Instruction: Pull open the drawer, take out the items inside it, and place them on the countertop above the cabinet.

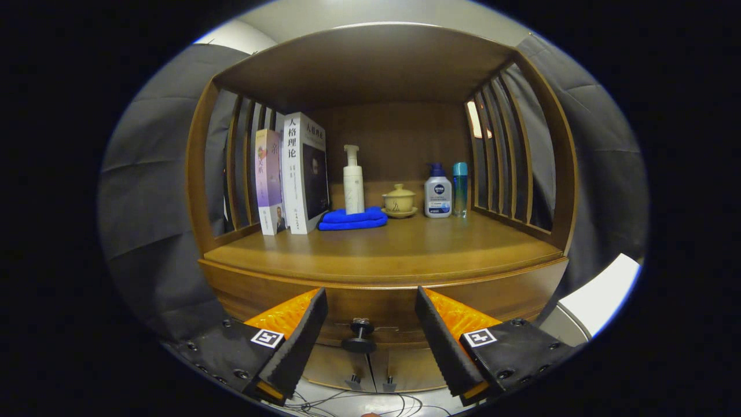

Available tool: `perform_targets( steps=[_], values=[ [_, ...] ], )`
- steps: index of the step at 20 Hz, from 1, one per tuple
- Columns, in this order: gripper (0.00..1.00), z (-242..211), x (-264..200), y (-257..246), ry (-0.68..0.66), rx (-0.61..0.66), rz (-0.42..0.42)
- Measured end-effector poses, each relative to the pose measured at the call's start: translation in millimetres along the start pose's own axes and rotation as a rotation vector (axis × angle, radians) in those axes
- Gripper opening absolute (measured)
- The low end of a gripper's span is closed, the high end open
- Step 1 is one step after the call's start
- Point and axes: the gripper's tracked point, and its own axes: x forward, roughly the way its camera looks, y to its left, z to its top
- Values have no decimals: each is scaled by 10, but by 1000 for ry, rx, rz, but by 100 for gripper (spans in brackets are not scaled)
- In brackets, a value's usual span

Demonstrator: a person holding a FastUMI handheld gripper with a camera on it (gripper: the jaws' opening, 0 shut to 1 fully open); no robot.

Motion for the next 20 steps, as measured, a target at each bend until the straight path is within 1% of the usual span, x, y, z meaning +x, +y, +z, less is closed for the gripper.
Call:
perform_targets(
  steps=[4, 7, 11, 13, 15, 16, 17, 19, 20],
  values=[
    [97, -279, 134, 42, 59, 3, 2],
    [97, -437, 210, 92, 88, -21, 8],
    [72, -646, 272, 120, 130, -34, 3],
    [72, -688, 282, 124, 154, -28, 7],
    [50, -691, 312, 144, 145, -21, 2],
    [50, -687, 296, 155, 140, -26, 2],
    [43, -690, 287, 152, 146, -51, 7],
    [31, -701, 278, 144, 141, -67, 5],
    [31, -712, 265, 144, 142, -67, 7]
  ],
)
